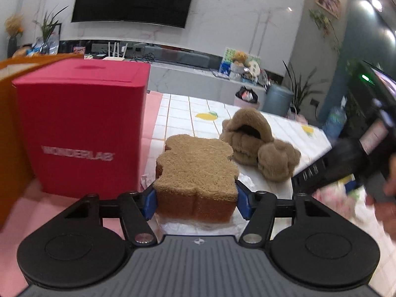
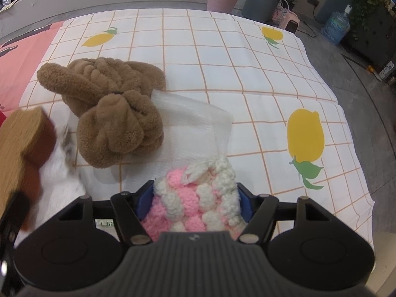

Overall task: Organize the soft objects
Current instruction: 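Lift the sponge with the left gripper while the right lifts the crocheted pouch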

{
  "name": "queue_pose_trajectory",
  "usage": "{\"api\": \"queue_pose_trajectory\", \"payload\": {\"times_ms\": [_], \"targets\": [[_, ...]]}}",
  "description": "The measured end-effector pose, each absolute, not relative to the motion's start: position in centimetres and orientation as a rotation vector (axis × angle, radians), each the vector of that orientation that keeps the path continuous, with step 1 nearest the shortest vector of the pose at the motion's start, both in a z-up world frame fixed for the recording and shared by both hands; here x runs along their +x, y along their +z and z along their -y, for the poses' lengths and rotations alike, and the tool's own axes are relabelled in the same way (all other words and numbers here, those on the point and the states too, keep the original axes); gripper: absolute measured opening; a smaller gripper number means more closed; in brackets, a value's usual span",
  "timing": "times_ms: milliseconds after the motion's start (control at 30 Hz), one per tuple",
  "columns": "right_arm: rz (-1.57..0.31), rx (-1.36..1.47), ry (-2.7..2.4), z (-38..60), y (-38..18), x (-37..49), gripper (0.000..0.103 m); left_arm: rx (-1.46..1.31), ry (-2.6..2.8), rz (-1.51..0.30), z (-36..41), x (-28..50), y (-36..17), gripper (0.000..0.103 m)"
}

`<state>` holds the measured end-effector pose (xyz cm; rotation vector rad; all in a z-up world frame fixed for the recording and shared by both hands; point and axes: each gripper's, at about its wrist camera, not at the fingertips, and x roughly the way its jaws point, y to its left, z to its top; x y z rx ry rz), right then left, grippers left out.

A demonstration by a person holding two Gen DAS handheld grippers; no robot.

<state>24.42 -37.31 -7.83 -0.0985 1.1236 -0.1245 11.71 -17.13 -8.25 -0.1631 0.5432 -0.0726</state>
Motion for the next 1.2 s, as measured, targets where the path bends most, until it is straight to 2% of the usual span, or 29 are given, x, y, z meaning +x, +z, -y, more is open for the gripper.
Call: {"api": "queue_pose_trajectory", "payload": {"times_ms": [200,233,267,367,1033,1067,1100,1200], "targets": [[-1.124,-0.113,-0.127,37.1,-7.8,24.4,0.067,-0.059,-0.139,-0.653,16.0,7.9,-8.2,0.073],[-1.124,-0.113,-0.127,37.1,-7.8,24.3,0.067,-0.027,-0.163,-0.647,16.2,7.3,-8.2,0.081],[-1.125,-0.113,-0.126,37.1,-7.8,24.3,0.067,0.018,-0.189,-0.631,16.5,6.9,-8.3,0.093],[-1.126,-0.118,-0.120,37.0,-7.8,23.9,0.068,0.124,-0.188,-0.546,17.6,6.3,-8.6,0.103],[-1.107,-0.190,-0.106,35.9,-7.8,24.2,0.068,-0.053,-0.058,-0.578,17.0,11.0,-8.6,0.103],[-1.108,-0.188,-0.105,35.9,-7.7,24.2,0.068,-0.061,-0.067,-0.562,16.8,10.8,-8.7,0.092],[-1.108,-0.187,-0.105,35.9,-7.7,24.2,0.068,-0.081,-0.059,-0.537,16.5,10.5,-8.7,0.087],[-1.104,-0.183,-0.103,35.9,-7.7,24.1,0.068,-0.148,-0.052,-0.524,15.8,10.0,-8.3,0.086]]}}
